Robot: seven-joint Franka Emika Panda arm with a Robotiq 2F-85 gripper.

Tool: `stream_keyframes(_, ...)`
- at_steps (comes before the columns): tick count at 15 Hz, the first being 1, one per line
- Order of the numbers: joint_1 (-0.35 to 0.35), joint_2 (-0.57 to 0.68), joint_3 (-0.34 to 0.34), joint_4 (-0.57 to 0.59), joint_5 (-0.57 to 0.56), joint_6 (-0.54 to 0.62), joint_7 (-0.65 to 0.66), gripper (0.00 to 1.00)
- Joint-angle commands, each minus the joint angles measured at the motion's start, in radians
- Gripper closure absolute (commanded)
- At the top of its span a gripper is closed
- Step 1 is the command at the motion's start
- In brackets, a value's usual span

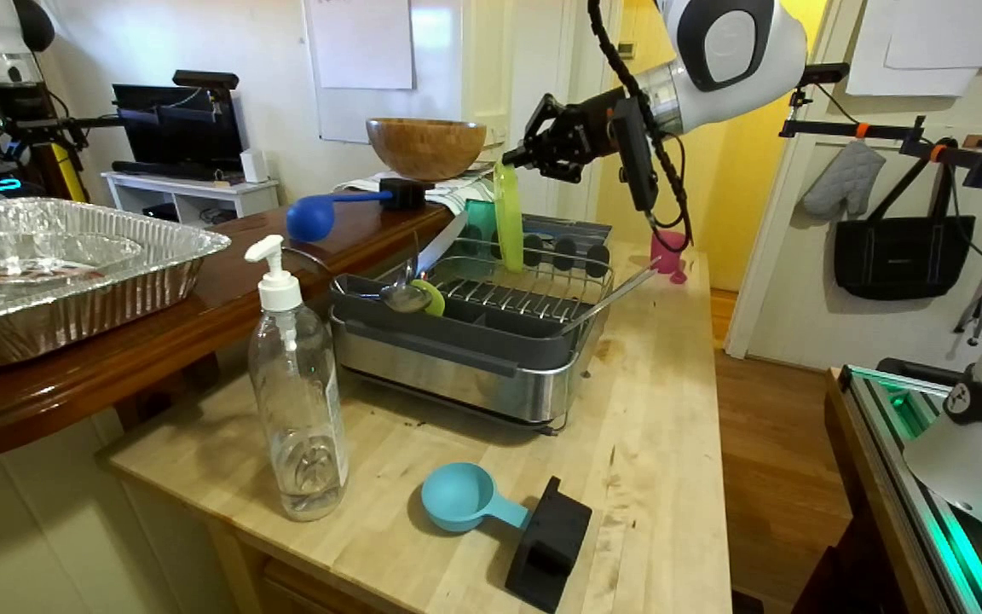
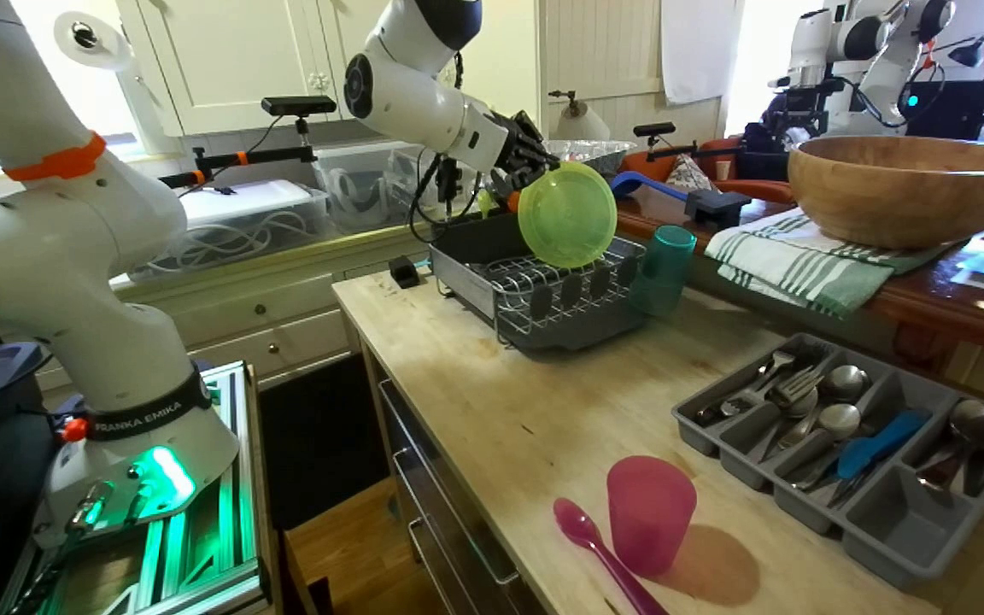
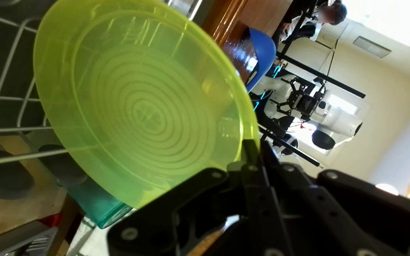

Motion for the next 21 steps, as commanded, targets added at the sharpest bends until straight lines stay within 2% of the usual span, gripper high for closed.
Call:
stream_keyframes(1, -0.122, 0.001, 0.108, 0.026, 0.000, 0.030, 0.034, 0.99)
stream_keyframes(7, -0.287, -0.012, 0.292, 0.017, 0.000, 0.026, 0.078, 0.99)
stream_keyframes(12, -0.436, -0.055, 0.476, 0.002, 0.000, 0.002, 0.135, 0.99)
stream_keyframes(16, -0.604, -0.145, 0.665, -0.014, 0.000, -0.033, 0.228, 0.99)
stream_keyframes(21, -0.857, -0.356, 0.926, -0.003, 0.000, -0.136, 0.428, 0.99)
